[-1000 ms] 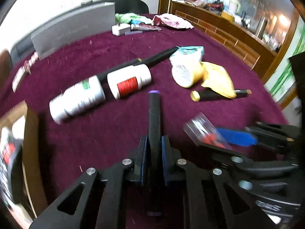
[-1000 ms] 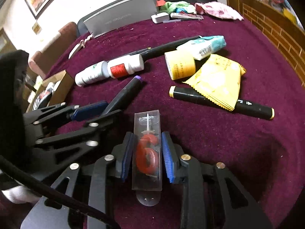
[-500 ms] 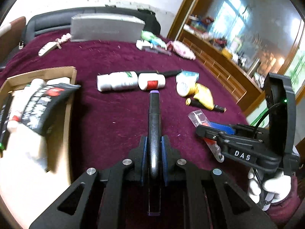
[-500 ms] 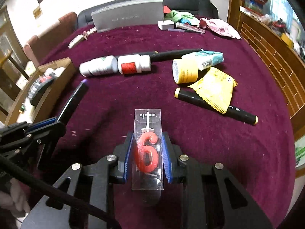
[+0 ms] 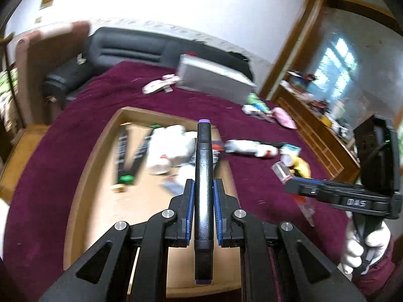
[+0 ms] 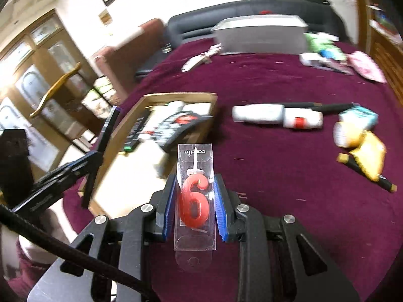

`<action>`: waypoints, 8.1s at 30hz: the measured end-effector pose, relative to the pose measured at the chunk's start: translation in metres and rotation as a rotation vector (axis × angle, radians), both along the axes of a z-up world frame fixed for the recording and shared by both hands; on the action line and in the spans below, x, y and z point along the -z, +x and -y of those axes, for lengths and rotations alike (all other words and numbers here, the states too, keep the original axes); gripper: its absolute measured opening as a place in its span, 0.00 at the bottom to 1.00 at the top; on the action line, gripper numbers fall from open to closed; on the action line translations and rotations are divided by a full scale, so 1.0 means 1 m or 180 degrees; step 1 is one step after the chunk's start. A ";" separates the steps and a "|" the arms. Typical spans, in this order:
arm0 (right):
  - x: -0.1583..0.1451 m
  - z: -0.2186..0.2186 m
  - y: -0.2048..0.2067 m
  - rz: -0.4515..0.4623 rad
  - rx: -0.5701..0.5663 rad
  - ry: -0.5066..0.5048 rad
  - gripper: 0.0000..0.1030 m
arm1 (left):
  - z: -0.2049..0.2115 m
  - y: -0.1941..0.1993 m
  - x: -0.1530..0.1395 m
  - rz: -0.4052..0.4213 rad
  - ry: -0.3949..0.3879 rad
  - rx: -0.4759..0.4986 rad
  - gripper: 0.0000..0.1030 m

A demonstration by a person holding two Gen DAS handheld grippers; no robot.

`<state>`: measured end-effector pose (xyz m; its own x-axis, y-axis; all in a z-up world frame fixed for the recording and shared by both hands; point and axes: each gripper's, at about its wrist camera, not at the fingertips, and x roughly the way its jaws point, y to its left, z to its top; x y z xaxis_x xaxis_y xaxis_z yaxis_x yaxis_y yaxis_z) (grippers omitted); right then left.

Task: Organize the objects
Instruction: 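Carry the marker and candle package into the cardboard box and open both grippers, then withdraw both grippers from the box back toward the items, then grasp the white green-labelled bottle with the left gripper and lift it, then grasp the white red-labelled pill bottle with the right gripper while the left gripper holds its bottle, then carry both bottles into the cardboard box and open both grippers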

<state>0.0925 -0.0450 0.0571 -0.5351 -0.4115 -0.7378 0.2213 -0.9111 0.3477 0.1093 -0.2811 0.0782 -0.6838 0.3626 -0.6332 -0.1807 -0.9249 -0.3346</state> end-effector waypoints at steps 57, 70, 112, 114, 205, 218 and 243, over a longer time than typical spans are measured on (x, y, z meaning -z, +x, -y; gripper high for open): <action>0.025 0.056 -0.098 0.0317 0.0062 -0.0547 0.53 | 0.070 0.018 0.031 0.0143 0.0560 -0.0454 0.41; 0.052 0.055 -0.108 0.0718 0.0015 -0.0729 0.58 | 0.057 0.021 0.023 0.0130 0.0556 -0.0374 0.41; 0.044 -0.258 -0.018 -0.0629 0.2232 -0.0406 1.00 | -0.215 -0.211 0.082 0.1468 0.0243 0.0931 0.46; 0.045 -0.257 -0.020 -0.0591 0.2206 -0.0438 1.00 | -0.217 -0.192 0.079 0.1448 0.0207 0.1086 0.46; 0.041 0.065 -0.028 0.0650 -0.0192 -0.0402 0.32 | 0.019 0.008 0.062 0.0478 0.0063 -0.0341 0.28; 0.071 0.103 -0.027 0.0810 -0.0365 -0.0145 0.32 | 0.025 0.007 0.069 0.0476 -0.0032 -0.0353 0.28; 0.047 0.081 -0.028 0.0476 -0.0083 -0.0283 0.42 | 0.070 0.023 0.042 0.0118 0.0699 -0.0543 0.46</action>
<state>0.0649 -0.1260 0.0101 -0.4104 -0.4911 -0.7684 0.1842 -0.8699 0.4576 0.1319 -0.3514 0.0363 -0.7246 0.3756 -0.5778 -0.0127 -0.8455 -0.5338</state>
